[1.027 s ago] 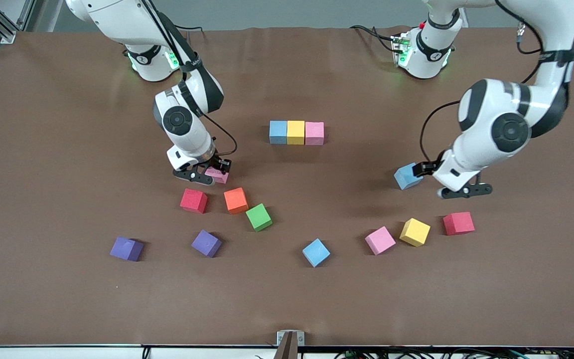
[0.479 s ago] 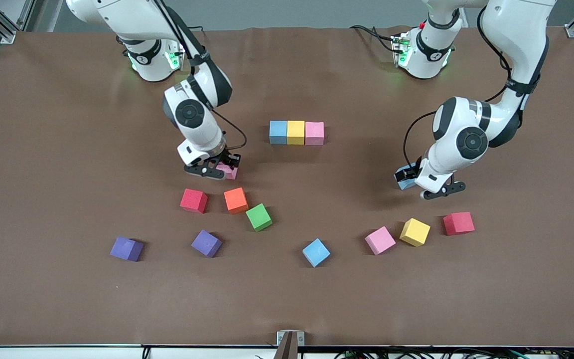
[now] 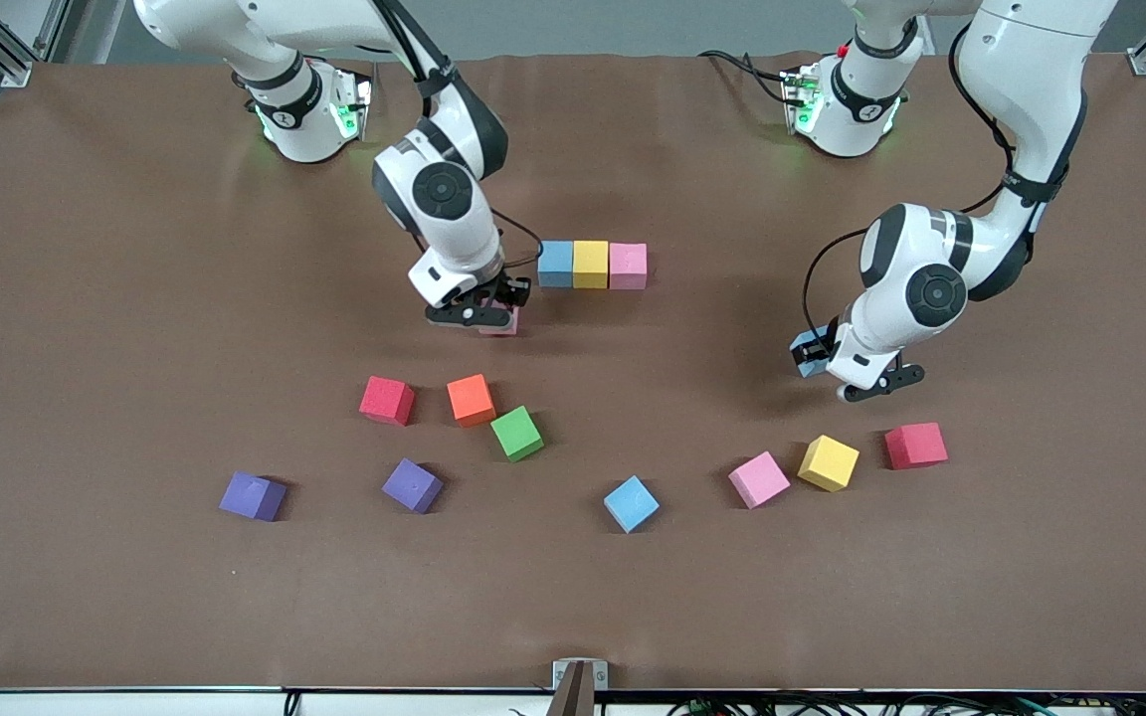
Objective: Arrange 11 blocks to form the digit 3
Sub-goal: 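Grasp a blue cube with the left gripper while the right lifts pink, then carry the pink cube to the row with the right gripper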
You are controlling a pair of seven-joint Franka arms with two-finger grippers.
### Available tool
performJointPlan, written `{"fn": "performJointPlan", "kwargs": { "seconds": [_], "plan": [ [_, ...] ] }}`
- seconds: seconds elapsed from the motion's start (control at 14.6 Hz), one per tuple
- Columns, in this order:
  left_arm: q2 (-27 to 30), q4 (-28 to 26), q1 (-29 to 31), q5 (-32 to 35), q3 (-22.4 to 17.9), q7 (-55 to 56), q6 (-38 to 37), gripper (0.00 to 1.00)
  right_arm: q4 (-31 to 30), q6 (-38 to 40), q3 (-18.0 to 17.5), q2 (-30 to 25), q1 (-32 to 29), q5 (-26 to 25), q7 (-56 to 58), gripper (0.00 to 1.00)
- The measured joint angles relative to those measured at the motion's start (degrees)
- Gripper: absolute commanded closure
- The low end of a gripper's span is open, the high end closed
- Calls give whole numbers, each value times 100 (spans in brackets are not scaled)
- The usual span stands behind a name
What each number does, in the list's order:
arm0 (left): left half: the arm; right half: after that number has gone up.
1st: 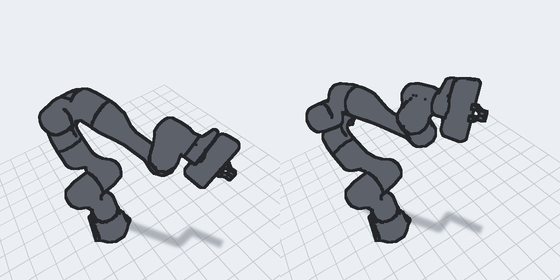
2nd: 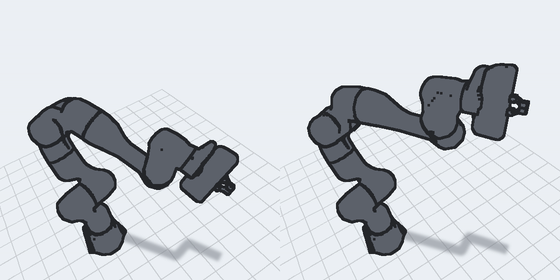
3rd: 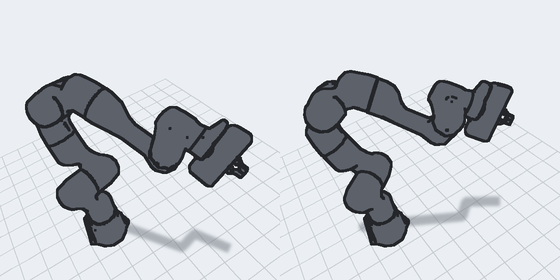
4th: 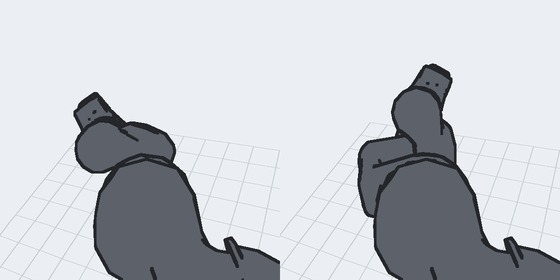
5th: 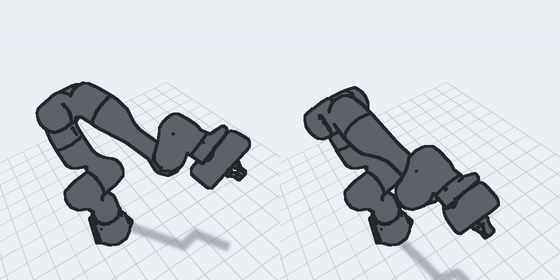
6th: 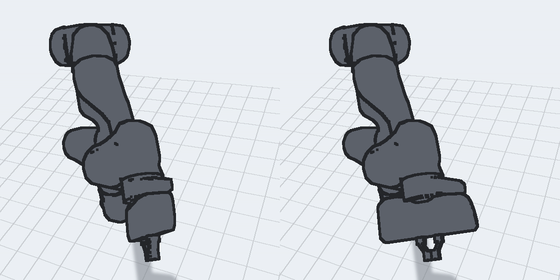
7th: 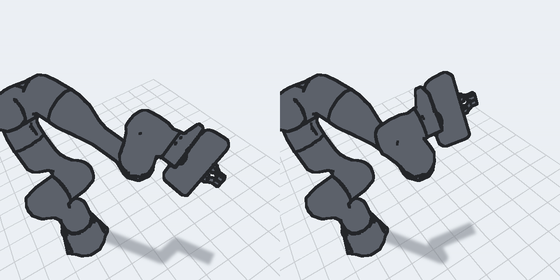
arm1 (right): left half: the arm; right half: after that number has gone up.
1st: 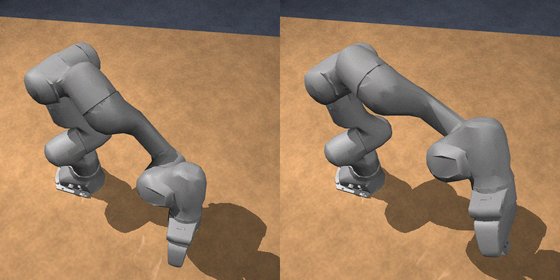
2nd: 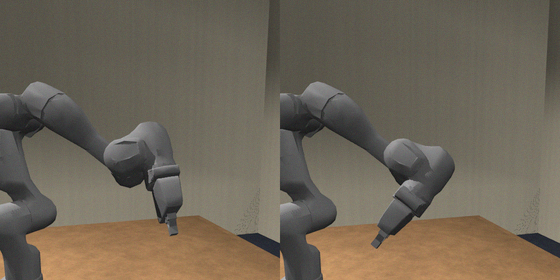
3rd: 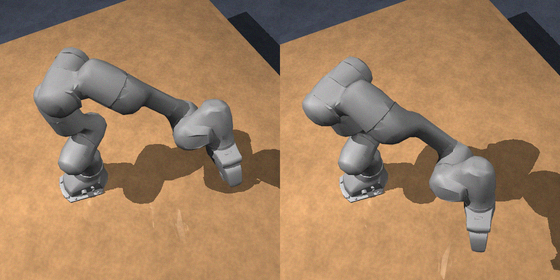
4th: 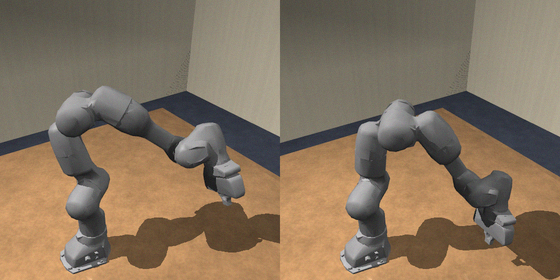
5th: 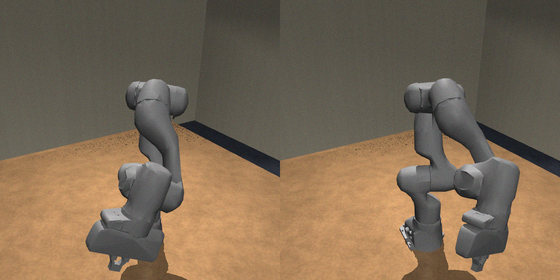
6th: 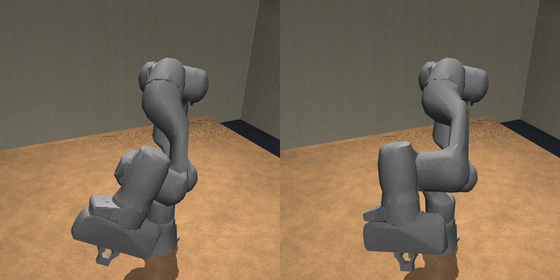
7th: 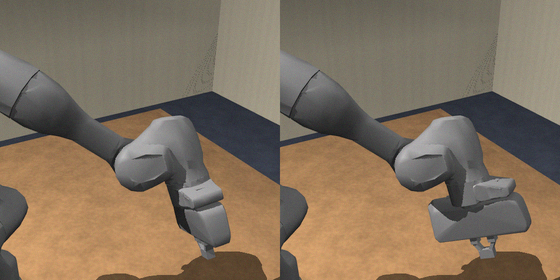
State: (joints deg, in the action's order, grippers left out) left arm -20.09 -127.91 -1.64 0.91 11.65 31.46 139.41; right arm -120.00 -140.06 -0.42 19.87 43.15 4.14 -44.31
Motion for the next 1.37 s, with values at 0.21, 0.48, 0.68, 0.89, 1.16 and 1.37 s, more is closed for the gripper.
{"fn": "performJointPlan", "kwargs": {
  "seconds": [0.21, 0.48, 0.68, 0.89, 1.16, 1.37],
  "plan": [
    [49, 293, -3, 0, 4, 164, -323, 82, 120, 14, -2, 35, 242, 0, -1, 100],
    [118, 712, -20, -1, 15, 244, -798, 81, 401, 3, 0, 365, 416, 0, -24, 100],
    [143, 1008, -21, -1, 15, 244, -1141, 81, 630, -1, 0, 605, 476, 0, -80, 100],
    [173, 1273, -17, -1, 12, 244, -1410, 81, 769, -5, 0, 751, 532, 0, -200, 100],
    [178, 1461, -21, -1, 12, 244, -1534, 81, 828, -5, 0, 832, 610, 0, -277, 100],
    [179, 1536, -42, -1, 18, 244, -1620, 81, 840, -5, 0, 851, 624, 0, -289, 100]
  ]
}}
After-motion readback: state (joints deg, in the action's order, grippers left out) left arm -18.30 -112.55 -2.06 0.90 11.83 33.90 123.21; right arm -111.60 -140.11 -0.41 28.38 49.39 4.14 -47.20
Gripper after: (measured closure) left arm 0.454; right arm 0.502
